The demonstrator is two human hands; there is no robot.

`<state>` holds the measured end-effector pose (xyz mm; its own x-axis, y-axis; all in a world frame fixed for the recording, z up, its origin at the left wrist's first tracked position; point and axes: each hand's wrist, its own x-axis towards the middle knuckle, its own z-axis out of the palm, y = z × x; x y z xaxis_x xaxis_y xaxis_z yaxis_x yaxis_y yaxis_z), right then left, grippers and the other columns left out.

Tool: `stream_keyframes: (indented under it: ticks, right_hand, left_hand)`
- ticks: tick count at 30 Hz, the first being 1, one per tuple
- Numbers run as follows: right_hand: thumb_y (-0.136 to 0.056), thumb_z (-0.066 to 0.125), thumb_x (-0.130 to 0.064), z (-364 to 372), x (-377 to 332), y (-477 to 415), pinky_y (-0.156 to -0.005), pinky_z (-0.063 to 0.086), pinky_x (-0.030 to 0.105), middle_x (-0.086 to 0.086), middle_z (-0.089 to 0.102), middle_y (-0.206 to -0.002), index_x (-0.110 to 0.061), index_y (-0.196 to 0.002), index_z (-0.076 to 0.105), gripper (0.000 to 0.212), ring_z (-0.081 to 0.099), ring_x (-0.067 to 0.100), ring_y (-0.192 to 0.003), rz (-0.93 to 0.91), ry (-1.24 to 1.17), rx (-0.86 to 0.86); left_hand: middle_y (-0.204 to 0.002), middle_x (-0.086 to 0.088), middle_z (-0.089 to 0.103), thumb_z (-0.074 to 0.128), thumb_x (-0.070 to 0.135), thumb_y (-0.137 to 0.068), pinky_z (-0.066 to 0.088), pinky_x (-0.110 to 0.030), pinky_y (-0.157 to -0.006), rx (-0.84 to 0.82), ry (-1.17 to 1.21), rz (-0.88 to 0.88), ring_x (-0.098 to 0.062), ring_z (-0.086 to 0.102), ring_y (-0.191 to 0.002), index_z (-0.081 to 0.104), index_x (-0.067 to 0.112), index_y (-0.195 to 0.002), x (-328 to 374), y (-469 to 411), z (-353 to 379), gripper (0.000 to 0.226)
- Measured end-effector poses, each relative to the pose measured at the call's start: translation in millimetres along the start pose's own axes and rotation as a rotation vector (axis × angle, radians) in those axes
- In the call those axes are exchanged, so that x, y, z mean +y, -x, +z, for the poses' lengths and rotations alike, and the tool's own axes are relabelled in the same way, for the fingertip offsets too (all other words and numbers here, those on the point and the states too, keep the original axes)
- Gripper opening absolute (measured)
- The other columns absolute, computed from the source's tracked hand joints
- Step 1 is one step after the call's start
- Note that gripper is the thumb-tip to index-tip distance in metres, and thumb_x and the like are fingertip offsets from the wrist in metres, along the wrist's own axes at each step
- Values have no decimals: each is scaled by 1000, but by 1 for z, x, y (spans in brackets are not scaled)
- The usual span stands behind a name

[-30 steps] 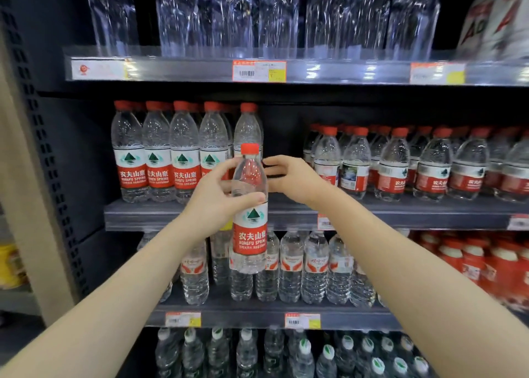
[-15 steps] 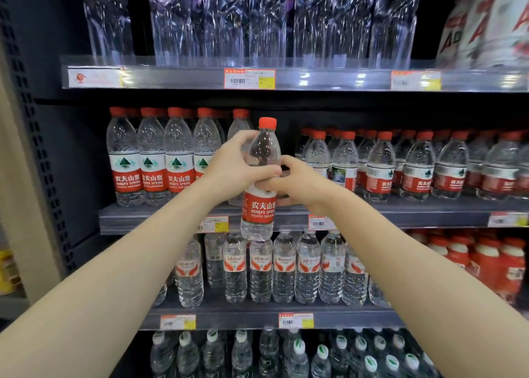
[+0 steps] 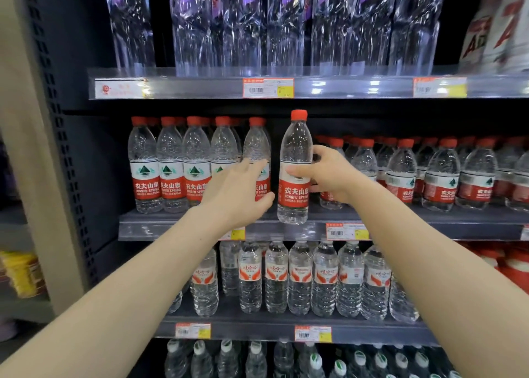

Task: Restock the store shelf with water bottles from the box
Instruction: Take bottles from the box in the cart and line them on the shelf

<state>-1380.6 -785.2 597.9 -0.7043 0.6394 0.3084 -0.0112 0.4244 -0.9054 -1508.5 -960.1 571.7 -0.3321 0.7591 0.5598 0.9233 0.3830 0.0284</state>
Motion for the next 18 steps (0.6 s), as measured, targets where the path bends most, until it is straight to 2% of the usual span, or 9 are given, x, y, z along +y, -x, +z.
stream_keyframes:
  ticks: [4,9,12,15,18]
  right_hand:
    - [-83,85,-14,-2,-8,-13,-75,61,36,2,73,-112,-21,-125,59,50,72,21,-100,-12,1,43]
    - [-78,89,-13,7,8,-33,-86,61,46,4,74,-110,-19,-119,62,50,72,23,-98,9,3,133]
    - [-80,87,-11,17,21,-42,-80,61,39,3,73,-111,-15,-125,62,51,71,20,-97,-12,-77,172]
    - [-84,82,-8,23,33,-52,-73,56,31,-5,70,-101,-20,-116,60,41,69,19,-96,-39,-88,183]
    - [-87,81,-15,24,37,-62,-76,55,31,-5,69,-101,-26,-118,56,41,68,18,-96,-50,-48,158]
  left_hand:
    - [-153,-9,48,48,54,-101,43,-43,-107,17,-99,-13,-30,52,-135,31,23,-159,-4,-1,6,69]
    - [-151,-10,50,49,52,-101,43,-42,-107,14,-104,-7,-31,52,-134,34,22,-157,-6,-3,12,65]
    - [-143,-5,57,51,49,-100,46,-40,-100,37,-62,38,-27,57,-126,41,19,-151,-10,-4,17,60]
    - [-140,-5,57,52,48,-100,47,-39,-101,45,-92,45,-27,57,-124,42,17,-150,-14,-6,21,60]
    - [-143,-8,54,52,48,-99,47,-41,-104,50,-111,38,-29,55,-128,39,16,-153,-16,-8,22,63]
